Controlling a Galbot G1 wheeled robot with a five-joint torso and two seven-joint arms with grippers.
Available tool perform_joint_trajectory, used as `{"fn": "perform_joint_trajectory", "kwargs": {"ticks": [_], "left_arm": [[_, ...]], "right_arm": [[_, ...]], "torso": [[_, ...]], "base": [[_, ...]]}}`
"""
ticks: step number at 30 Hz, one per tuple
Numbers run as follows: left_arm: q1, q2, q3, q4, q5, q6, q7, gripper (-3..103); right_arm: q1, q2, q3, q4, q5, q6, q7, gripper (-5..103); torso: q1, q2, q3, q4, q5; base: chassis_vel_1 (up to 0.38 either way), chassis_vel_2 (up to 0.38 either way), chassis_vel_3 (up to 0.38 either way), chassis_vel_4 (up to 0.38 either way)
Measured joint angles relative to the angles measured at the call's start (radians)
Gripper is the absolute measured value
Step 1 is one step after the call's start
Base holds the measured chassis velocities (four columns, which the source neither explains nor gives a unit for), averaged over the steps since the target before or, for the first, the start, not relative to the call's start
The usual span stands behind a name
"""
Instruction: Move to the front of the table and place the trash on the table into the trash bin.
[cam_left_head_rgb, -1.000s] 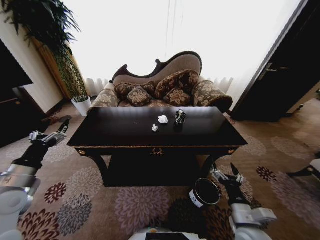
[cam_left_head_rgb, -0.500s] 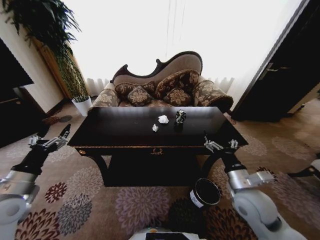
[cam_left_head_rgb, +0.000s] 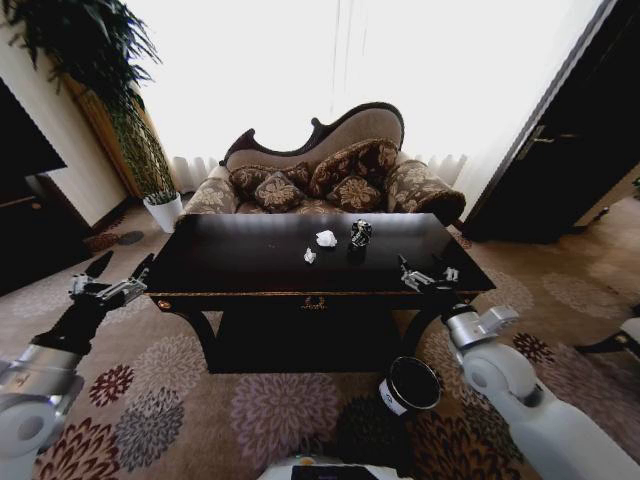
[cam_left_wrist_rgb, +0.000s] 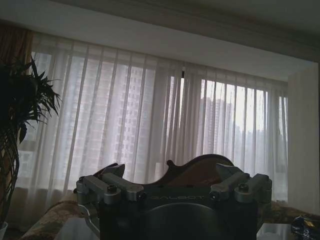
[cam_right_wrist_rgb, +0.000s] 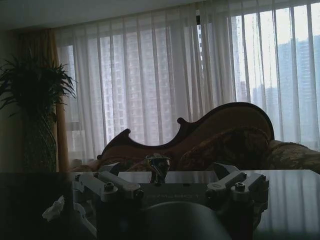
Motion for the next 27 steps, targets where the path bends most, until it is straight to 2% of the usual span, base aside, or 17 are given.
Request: {"fn": "perform_joint_trajectory", "kwargs": {"ticks": [2, 3, 6, 11, 14, 16, 19, 24, 27], "left_arm": [[0.017, -0.009, -0.01, -0.006, 0.007, -0.001, 0.002, 100], [0.017, -0.009, -0.01, -0.006, 0.007, -0.001, 0.002, 100], [0.039, -0.023, -0.019, -0.006, 0.022, -0.007, 0.006, 100], [0.053, -0.034, -0.025, -0.007, 0.028, -0.009, 0.008, 100], [0.062, -0.042, -0.029, -0.011, 0.033, -0.009, 0.009, 100], [0.064, -0.044, -0.03, -0.011, 0.034, -0.009, 0.009, 100], [0.071, -0.053, -0.032, -0.013, 0.042, -0.01, 0.01, 100], [0.077, -0.06, -0.034, -0.013, 0.047, -0.011, 0.011, 100], [0.08, -0.065, -0.039, -0.014, 0.049, -0.011, 0.012, 100]], "right_arm": [[0.111, -0.026, -0.078, -0.059, 0.004, 0.006, 0.005, 100], [0.111, -0.026, -0.078, -0.059, 0.004, 0.006, 0.005, 100], [0.23, -0.041, -0.183, -0.123, 0.018, 0.004, 0.019, 100], [0.311, -0.046, -0.269, -0.167, 0.042, -0.023, 0.041, 100], [0.403, -0.055, -0.353, -0.202, 0.085, -0.075, 0.075, 100], [0.429, -0.058, -0.371, -0.21, 0.093, -0.093, 0.079, 100], [0.542, -0.071, -0.448, -0.238, 0.136, -0.175, 0.079, 100], [0.636, -0.066, -0.522, -0.27, 0.157, -0.205, 0.079, 100], [0.699, -0.052, -0.584, -0.3, 0.21, -0.237, 0.079, 100]], "torso": [[0.0, 0.0, 0.0, 0.0003, -0.0001], [0.0, 0.0, 0.0, 0.0003, -0.0001], [0.0, 0.0, 0.0, 0.0003, -0.0003], [0.0, 0.0, 0.0, 0.0004, -0.0003], [0.0, 0.0, 0.0, 0.0, 0.0], [0.0, 0.0, 0.0, 0.0001, -0.0001], [0.0, 0.0, 0.0, 0.0, -0.0003], [0.0, 0.0, 0.0, 0.0002, -0.0002], [0.0, 0.0, 0.0, 0.0001, -0.0003]], "base": [[0.0, 0.0, 0.0, 0.0], [0.0, 0.0, 0.0, 0.0], [0.0, 0.0, 0.0, 0.0], [0.0, 0.0, 0.0, 0.0], [0.0, 0.0, 0.0, 0.0], [0.0, 0.0, 0.0, 0.0], [0.0, 0.0, 0.0, 0.0], [0.0, 0.0, 0.0, 0.0], [0.0, 0.0, 0.0, 0.0]]}}
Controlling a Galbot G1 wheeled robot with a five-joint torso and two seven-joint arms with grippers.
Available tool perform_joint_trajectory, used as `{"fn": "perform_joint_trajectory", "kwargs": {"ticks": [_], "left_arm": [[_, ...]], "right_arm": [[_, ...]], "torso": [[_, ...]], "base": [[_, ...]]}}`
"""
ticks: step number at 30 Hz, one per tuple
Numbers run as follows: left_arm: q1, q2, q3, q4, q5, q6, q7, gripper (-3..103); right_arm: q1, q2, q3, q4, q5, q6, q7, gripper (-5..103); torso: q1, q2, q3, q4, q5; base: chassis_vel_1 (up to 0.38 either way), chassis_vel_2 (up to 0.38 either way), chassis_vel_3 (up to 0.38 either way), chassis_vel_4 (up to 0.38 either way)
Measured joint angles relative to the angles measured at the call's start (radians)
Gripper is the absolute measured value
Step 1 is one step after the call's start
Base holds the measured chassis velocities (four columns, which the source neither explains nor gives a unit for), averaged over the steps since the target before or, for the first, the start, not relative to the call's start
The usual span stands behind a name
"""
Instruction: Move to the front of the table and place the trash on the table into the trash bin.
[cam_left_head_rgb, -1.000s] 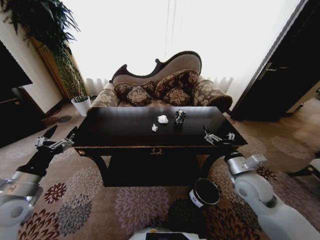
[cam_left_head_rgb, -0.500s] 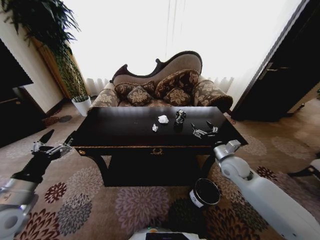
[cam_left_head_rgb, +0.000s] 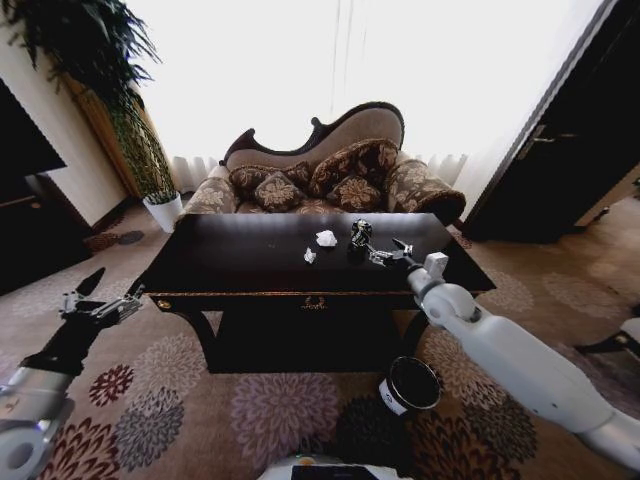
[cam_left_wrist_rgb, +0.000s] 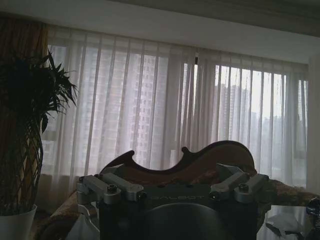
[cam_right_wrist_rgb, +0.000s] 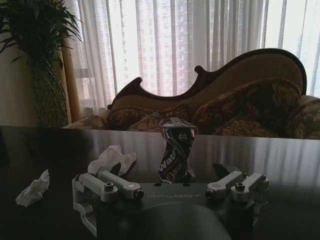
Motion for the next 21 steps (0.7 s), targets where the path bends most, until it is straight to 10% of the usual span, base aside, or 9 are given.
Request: {"fn": "perform_joint_trajectory", "kwargs": {"ticks": [21], "left_arm": [[0.001, -0.013, 0.008, 0.009, 0.027, -0.003, 0.004, 100]], "right_arm": [[0.174, 0.114, -0.109, -0.25, 0.004, 0.028, -0.028, 100]], "torso": [[0.0, 0.0, 0.0, 0.0, 0.0001]], "base": [[0.0, 0.0, 0.0, 0.0]]}}
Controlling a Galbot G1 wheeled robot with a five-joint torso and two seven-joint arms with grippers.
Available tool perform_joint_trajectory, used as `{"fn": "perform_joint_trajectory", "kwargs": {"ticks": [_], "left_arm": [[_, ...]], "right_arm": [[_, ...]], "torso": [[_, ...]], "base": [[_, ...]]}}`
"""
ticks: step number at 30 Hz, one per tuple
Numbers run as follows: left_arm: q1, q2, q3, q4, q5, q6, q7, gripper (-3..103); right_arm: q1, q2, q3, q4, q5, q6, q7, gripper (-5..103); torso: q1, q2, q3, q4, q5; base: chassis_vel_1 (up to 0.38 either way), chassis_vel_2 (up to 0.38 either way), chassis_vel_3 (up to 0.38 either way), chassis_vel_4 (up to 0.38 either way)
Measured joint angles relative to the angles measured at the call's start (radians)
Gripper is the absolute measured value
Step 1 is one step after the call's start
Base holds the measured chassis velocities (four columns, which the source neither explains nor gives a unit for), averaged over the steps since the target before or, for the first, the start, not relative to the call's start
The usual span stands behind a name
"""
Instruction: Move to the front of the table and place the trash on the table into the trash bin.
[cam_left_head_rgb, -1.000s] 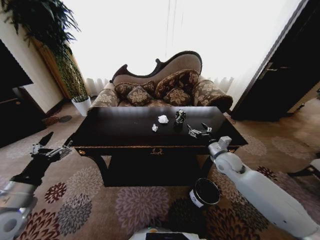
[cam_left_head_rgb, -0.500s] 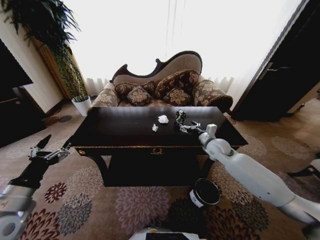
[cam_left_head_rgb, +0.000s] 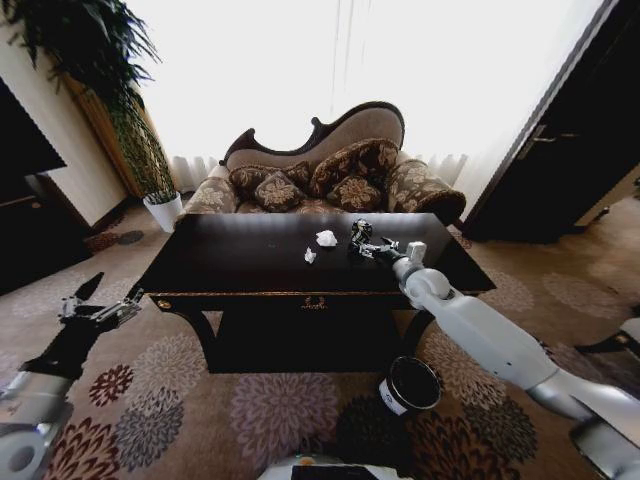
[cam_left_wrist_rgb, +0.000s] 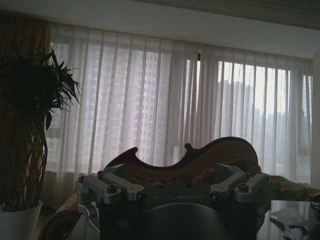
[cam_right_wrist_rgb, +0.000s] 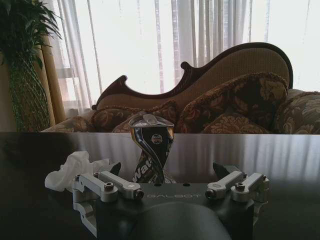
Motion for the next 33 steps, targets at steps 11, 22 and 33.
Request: {"fn": "perform_joint_trajectory", "kwargs": {"ticks": [11, 22, 33], "left_arm": [[0.002, 0.005, -0.005, 0.006, 0.0, 0.0, 0.0, 100], [0.007, 0.005, -0.006, 0.007, 0.0, -0.001, 0.0, 100], [0.008, 0.002, -0.008, 0.007, -0.001, -0.002, 0.0, 100]], "right_arm": [[0.058, 0.049, -0.033, -0.08, -0.014, 0.018, -0.011, 100], [0.106, 0.082, -0.07, -0.133, -0.023, 0.055, -0.035, 98], [0.081, 0.094, -0.077, -0.137, -0.031, 0.061, -0.036, 54]], "torso": [[0.0, 0.0, 0.0, 0.0, -0.0001], [0.0, 0.0, 0.0, 0.0001, -0.0001], [0.0, 0.0, 0.0, 0.0, 0.0]], "base": [[0.0, 0.0, 0.0, 0.0], [0.0, 0.0, 0.0, 0.0], [0.0, 0.0, 0.0, 0.0]]}}
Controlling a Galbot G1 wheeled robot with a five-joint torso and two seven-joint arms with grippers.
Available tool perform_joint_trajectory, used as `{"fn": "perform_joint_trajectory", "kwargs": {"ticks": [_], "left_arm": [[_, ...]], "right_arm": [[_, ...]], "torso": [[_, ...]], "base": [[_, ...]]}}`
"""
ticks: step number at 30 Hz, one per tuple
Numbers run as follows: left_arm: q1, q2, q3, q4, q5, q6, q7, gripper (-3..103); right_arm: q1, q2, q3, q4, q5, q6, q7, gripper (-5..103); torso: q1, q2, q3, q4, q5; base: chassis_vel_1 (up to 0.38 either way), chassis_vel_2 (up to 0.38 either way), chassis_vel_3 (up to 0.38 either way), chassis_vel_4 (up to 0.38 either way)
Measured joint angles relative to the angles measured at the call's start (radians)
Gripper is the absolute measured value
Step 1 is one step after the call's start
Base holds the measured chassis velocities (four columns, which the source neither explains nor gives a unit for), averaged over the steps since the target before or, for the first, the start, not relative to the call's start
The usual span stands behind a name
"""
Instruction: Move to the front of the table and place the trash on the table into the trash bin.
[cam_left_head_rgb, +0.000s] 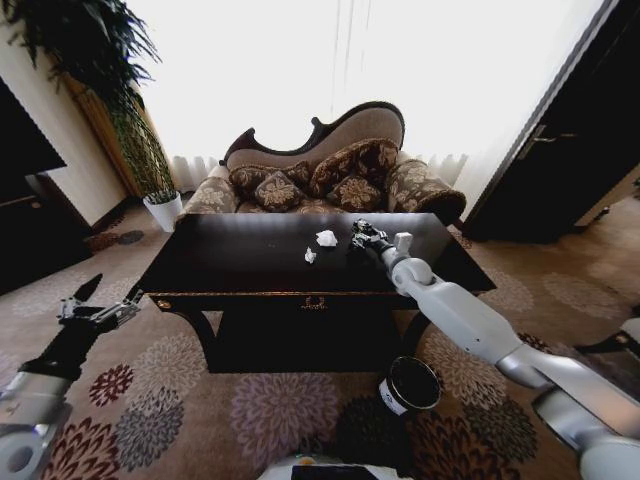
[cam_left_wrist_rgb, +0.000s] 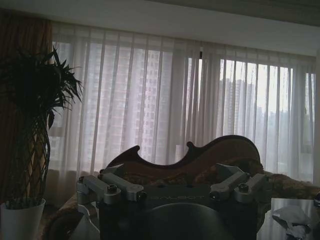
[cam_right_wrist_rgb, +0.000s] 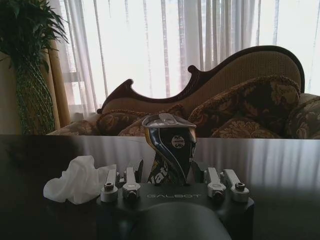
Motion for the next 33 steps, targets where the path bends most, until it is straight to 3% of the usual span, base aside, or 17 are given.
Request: {"fn": "perform_joint_trajectory", "kwargs": {"ticks": [2, 5, 7, 12, 14, 16, 24, 30, 33], "left_arm": [[0.0, 0.0, 0.0, 0.0, 0.0, 0.0, 0.0, 100], [0.002, -0.003, 0.0, -0.003, 0.0, 0.0, 0.0, 100], [0.002, -0.003, 0.0, -0.003, 0.0, 0.0, 0.0, 100], [0.003, -0.007, 0.001, -0.007, 0.001, -0.001, 0.0, 100], [0.003, -0.008, 0.001, -0.008, 0.002, -0.001, 0.0, 100], [0.004, -0.009, 0.002, -0.01, 0.003, -0.001, 0.0, 100], [0.006, -0.01, 0.002, -0.016, 0.003, -0.003, -0.001, 100], [0.001, -0.009, 0.001, -0.018, -0.002, -0.004, -0.003, 100], [-0.009, -0.004, 0.004, -0.013, -0.006, -0.004, -0.006, 100]], "right_arm": [[-0.005, 0.001, 0.001, 0.0, -0.001, 0.002, -0.001, 54], [-0.012, 0.001, 0.008, -0.001, -0.003, 0.007, -0.006, 38], [-0.012, 0.001, 0.009, -0.001, -0.003, 0.008, -0.006, 38], [-0.01, -0.005, 0.015, 0.002, 0.002, 0.011, -0.008, 11], [-0.01, -0.007, 0.015, 0.003, 0.002, 0.011, -0.008, 11], [-0.015, -0.011, 0.019, 0.008, 0.003, 0.013, -0.011, 2], [-0.079, -0.037, 0.065, 0.06, 0.015, 0.016, -0.011, 0], [-0.219, -0.101, 0.201, 0.216, 0.053, -0.016, 0.022, 0], [-0.329, -0.174, 0.307, 0.328, 0.069, -0.037, 0.038, 0]], "torso": [[0.0, 0.0, 0.0, 0.0, 0.0001], [0.0, 0.0, 0.0, 0.0, 0.0], [0.0, 0.0, 0.0, 0.0, 0.0], [0.0, 0.0, 0.0, 0.0, -0.0001], [0.0, 0.0, 0.0, 0.0, 0.0], [0.0, 0.0, 0.0, 0.0, 0.0], [0.0, 0.0, 0.0, 0.0002, -0.0001], [0.0, 0.0, 0.0, 0.0001, 0.0002], [0.0, 0.0, 0.0, 0.0002, 0.0001]], "base": [[0.0, 0.0, 0.0, 0.0], [0.0, 0.0, 0.0, 0.0], [0.0, 0.0, 0.0, 0.0], [0.0, 0.0, 0.0, 0.0], [0.0, 0.0, 0.0, 0.0], [0.0, 0.0, 0.0, 0.0], [0.0, 0.0, 0.0, 0.0], [0.0, 0.0, 0.0, 0.0], [0.0, 0.0, 0.0, 0.0]]}}
